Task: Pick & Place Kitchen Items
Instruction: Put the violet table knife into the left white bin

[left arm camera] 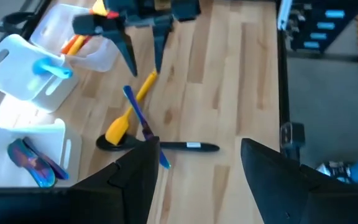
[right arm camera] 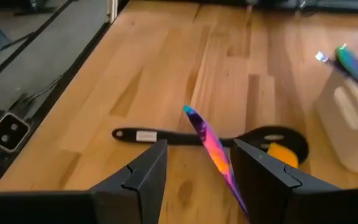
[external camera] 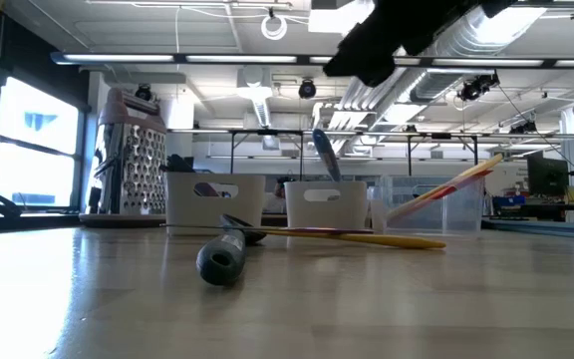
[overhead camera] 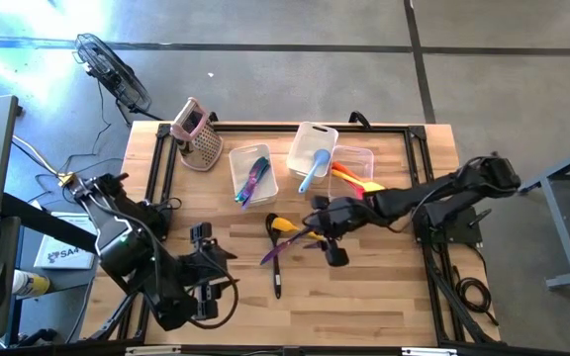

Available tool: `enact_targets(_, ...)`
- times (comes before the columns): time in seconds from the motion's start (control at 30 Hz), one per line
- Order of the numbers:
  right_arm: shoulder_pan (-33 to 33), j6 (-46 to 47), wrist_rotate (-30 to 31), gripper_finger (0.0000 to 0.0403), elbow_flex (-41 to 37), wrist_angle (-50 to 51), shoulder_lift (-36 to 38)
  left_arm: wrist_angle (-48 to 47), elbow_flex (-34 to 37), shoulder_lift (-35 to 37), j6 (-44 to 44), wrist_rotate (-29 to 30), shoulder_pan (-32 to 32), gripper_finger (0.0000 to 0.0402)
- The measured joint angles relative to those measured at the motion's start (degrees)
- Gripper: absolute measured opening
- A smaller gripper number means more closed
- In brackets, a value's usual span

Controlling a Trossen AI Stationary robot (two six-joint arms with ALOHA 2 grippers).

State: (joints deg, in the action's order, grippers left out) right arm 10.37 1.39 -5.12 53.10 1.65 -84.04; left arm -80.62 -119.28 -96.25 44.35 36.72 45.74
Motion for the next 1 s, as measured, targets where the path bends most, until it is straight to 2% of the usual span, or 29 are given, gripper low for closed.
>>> enact_targets(0.13, -1.77, 0.19, -2.32, 0.0169, 0.21, -2.58, -3.34, 0.19, 0.04, -0.59, 1.84, 1.37, 0.02, 0.0219)
enact_targets(0.27, -1.74, -0.51, -2.7, 0.0169, 4.03, -2.47, -8.69, 0.15, 0.04, -2.01, 2.62, 1.59, 0.02, 0.0219)
enact_targets(0.5, -2.8, -4.33, -8.41, 0.0169, 10.5, 2.01, -17.33, 1.37, 0.04, -3.49, 4.18, 1.05, 0.0, 0.0219)
enact_targets(0.63, -4.13, -6.96, -7.79, 0.0169, 10.8, 6.44, -17.69, 1.46, 0.04, -3.45, 8.54, 0.99, 0.02, 0.0219)
enact_targets(0.73, -5.34, -12.21, -4.35, 0.0169, 10.82, 9.04, -17.69, 2.19, 0.04, -3.45, 11.46, 1.17, 0.02, 0.0219)
enact_targets(1.0, -7.06, -18.38, -3.86, 0.0169, 10.82, 9.86, -17.69, 5.12, 0.04, -3.45, 12.3, 1.15, 0.02, 0.0219)
